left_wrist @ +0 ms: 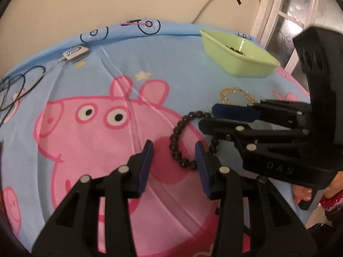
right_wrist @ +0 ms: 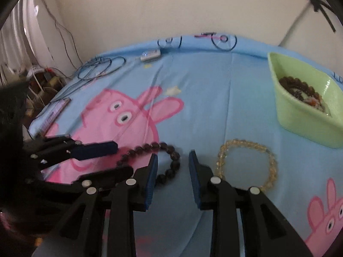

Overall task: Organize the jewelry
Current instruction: 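Move both open grippers to the large dark bead bracelet on the sheet, then grasp the large dark bead bracelet with the right gripper while the left gripper pinches it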

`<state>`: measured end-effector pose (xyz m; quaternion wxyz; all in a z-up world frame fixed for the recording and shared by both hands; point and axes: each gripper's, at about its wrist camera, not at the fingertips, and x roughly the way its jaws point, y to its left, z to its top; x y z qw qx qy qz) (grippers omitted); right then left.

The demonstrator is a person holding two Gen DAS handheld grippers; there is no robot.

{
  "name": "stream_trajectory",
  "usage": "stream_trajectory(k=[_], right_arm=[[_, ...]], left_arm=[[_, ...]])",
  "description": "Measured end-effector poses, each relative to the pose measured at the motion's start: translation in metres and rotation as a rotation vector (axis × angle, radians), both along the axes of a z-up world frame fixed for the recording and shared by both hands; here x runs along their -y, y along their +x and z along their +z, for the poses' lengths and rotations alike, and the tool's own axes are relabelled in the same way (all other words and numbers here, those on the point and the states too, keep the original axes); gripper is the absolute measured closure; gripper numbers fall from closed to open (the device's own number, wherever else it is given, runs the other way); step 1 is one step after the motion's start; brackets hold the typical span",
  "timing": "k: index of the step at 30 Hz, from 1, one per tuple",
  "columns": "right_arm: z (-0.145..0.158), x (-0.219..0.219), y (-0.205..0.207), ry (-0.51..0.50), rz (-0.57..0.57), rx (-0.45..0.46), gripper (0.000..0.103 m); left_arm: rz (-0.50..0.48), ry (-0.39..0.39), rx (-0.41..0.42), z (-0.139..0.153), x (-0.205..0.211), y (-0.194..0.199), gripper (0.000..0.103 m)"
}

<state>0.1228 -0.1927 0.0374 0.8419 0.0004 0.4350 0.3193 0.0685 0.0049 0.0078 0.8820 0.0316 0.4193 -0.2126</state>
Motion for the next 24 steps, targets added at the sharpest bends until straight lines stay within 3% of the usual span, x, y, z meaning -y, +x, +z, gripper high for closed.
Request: stream_trajectory(k=[11,24], right_arm=[[-0.001,-0.002,-0.010,-0.057,-0.020,0.034,0.103],[-0.004,0.008,-0.007,0.030,-0.041,-0.025,0.103]], left_arm=[[-0.004,-0.006,0.007,-0.001,-0.001,-0.001,0.064],[-0.019,-0.014,0.004,-0.001,-0.001,0.000,0.062]])
